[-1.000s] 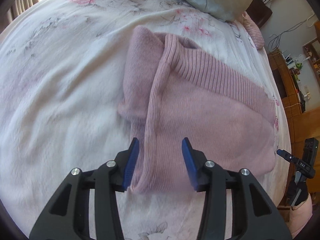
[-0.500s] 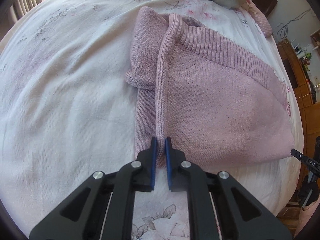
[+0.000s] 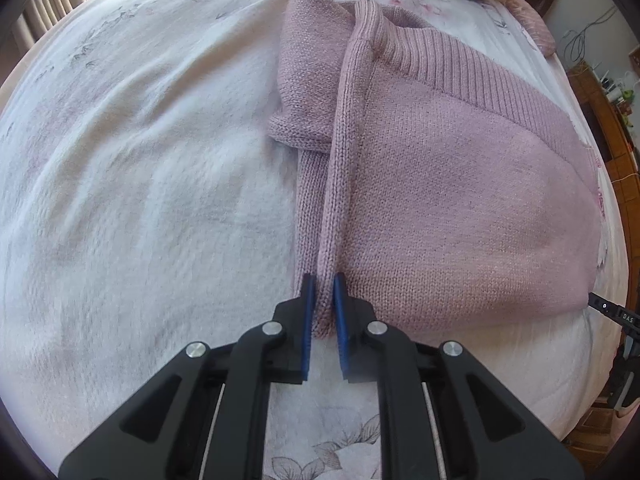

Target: Fold small clothes

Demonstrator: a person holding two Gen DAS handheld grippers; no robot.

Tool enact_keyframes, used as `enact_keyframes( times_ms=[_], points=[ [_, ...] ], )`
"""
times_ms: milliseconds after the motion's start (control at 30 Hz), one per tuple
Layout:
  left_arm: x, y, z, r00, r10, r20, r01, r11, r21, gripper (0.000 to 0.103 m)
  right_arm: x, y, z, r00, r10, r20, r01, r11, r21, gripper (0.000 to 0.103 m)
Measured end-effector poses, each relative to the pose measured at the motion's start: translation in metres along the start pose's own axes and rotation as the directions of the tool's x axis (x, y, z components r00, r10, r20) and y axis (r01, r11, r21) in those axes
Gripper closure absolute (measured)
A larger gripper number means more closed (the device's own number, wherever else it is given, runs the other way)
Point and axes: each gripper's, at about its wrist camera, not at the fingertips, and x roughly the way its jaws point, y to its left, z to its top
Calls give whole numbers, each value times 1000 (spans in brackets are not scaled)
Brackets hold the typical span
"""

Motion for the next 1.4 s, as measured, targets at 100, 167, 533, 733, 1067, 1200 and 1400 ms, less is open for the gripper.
enact_keyframes(
  times_ms=[100, 167, 533, 733, 1067, 1200, 1400],
  points=[
    [-5, 2, -1, 1000, 20, -1, -20, 1000, -14, 76, -3, 0, 1, 1000, -8, -2, 8, 1000, 5, 83],
    [-13, 4, -1, 1000, 20, 4, -20, 999, -36, 72, -11, -1, 0, 1000, -3, 6, 3, 1000, 2, 74],
    [-59, -63, 36, 987, -74, 143, 69, 997, 38, 64, -60, -10, 31, 990, 96, 102, -101, 994, 42, 45],
    [-29, -123, 57, 989, -96, 113, 83, 990, 116, 51, -44, -9, 57, 990, 120, 67, -123, 991, 44, 39],
    [18, -148, 74, 995, -82, 64, 74, 990, 118, 45, 4, -20, 77, 985, 171, 11, -171, 980, 101, 37],
    [27, -144, 75, 994, -93, 60, 86, 990, 109, 42, 14, -25, 80, 975, 221, 29, -223, 967, 122, 37],
    [31, -144, 74, 993, -95, 67, 86, 989, 122, 41, 23, -28, 89, 963, 263, 51, -268, 954, 132, 39]
  ],
)
